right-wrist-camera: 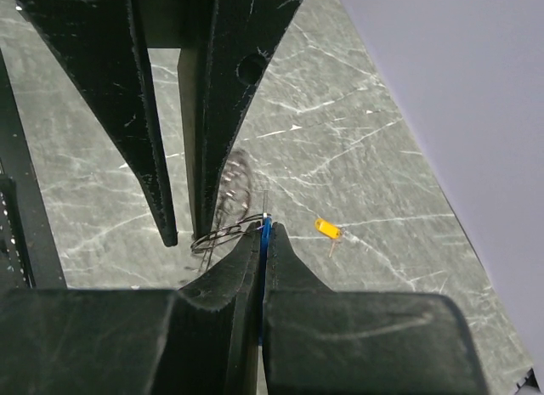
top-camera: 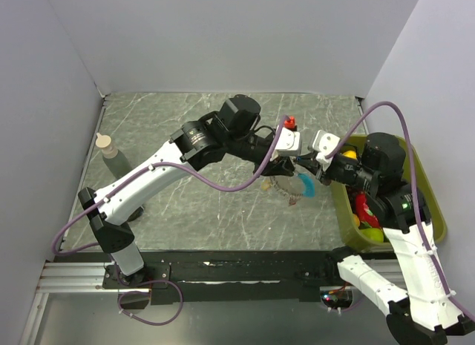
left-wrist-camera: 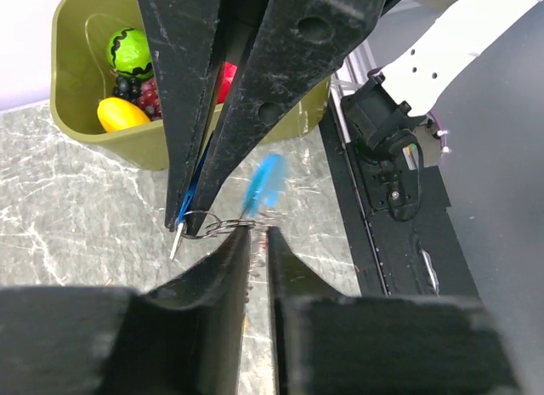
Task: Remove the keys from the keyring
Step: Remove the key from the keyring.
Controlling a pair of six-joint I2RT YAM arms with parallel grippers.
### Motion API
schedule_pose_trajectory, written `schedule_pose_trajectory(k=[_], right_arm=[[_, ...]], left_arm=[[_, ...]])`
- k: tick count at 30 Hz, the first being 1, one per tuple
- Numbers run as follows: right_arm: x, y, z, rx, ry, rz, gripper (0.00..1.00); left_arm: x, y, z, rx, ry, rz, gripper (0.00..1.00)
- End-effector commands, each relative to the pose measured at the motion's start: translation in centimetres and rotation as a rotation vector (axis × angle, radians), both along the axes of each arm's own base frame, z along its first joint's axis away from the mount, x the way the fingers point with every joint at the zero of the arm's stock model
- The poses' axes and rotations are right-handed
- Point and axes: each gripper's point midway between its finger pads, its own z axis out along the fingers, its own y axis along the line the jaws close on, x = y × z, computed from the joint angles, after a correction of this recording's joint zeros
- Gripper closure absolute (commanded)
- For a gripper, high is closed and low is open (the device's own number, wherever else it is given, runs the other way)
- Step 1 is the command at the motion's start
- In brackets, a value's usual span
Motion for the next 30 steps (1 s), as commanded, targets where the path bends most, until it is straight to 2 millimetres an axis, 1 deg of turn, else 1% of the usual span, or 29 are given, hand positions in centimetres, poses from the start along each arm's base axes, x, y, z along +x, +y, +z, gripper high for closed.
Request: schedule_pose_trajectory(k=[1,3,4,7,13,19,20,25,26,30], right_arm=[[0.1,0.0,2.6,0.035,-0.085,-0.005,1.00],[0.0,0.0,2.7,0.034,-0.092,-0.006,1.00],[0.0,0.0,2.7,0.034,-0.092,-0.007,1.00],[0.2,-0.2,2.5,0.031,-0.095,-0.020,1.00],[0.3,-0.5,2.4,0.036,-0.102,-0.042,1.00],[0.3,-0.5,3.0,0.049,-0.106,-0.048,1.00],[0.3,-0.5,3.1,0.051,-0.105,-0.049,1.00],[0.6,-0.6,2.9,0.049,-0.104,-0.066,1.00],[0.7,-0.6,2.8,0.052,-0.101,-0.070,1.00],[0.9,-0.9,2.6,0.051,-0.103,-0.087,1.00]], left_arm=[[-0.6,0.0,3.4,-0.097,-0.036,0.000,0.73],[0.0,-0.2,3.2,-0.091,-0.035,0.031,0.69],[0.2,-0.2,3.4,-0.098,-0.033,0.046,0.69],[0.9,-0.6,3.3,-0.098,-0.026,0.084,0.67],[2.5,-0.8,2.8,-0.091,-0.028,0.176,0.68],[2.9,-1.0,2.5,-0.086,-0.023,0.188,0.67],[2.7,-1.0,2.7,-0.091,-0.022,0.184,0.67],[2.9,-1.2,2.6,-0.089,-0.017,0.196,0.67],[3.2,-1.2,2.5,-0.088,-0.018,0.206,0.66],[3.0,-1.3,2.4,-0.086,-0.013,0.198,0.64]])
